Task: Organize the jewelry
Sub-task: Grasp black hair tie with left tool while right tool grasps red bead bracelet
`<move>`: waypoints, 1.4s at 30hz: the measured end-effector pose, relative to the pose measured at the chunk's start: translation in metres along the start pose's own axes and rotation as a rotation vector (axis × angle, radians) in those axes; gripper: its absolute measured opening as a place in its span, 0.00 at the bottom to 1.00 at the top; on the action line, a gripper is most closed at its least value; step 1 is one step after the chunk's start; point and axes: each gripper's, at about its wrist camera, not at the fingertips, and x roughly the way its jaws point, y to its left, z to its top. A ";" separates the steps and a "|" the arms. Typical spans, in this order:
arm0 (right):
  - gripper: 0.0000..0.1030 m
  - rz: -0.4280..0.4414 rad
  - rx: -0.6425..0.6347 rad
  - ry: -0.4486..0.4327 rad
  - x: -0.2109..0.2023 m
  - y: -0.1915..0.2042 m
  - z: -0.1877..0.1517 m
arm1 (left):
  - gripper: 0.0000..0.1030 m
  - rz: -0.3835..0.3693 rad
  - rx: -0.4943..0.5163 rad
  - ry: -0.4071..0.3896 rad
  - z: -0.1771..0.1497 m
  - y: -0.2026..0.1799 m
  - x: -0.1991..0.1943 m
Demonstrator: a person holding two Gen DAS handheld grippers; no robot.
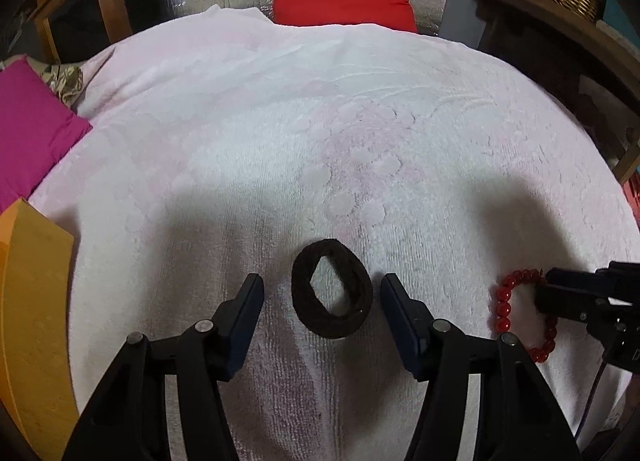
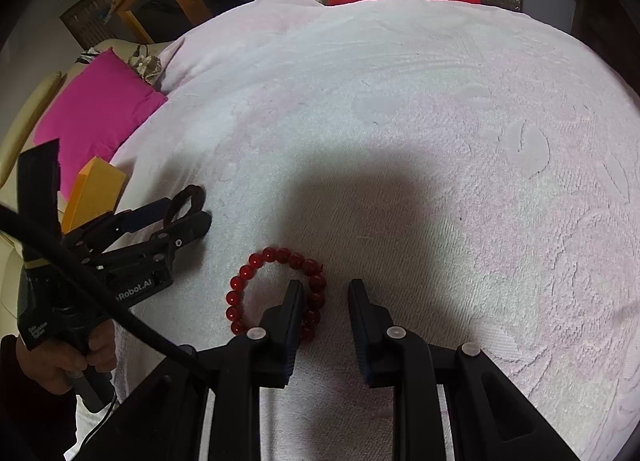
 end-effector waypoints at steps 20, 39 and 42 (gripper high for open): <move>0.13 0.031 0.031 -0.028 -0.011 -0.007 -0.003 | 0.14 0.003 0.067 -0.039 -0.010 -0.018 -0.031; 0.27 0.051 0.138 -0.074 -0.026 -0.017 0.002 | 0.14 0.045 0.036 -0.103 -0.059 -0.024 -0.104; 0.34 0.018 0.090 -0.060 -0.018 -0.006 0.002 | 0.14 0.069 0.048 -0.121 -0.065 -0.026 -0.113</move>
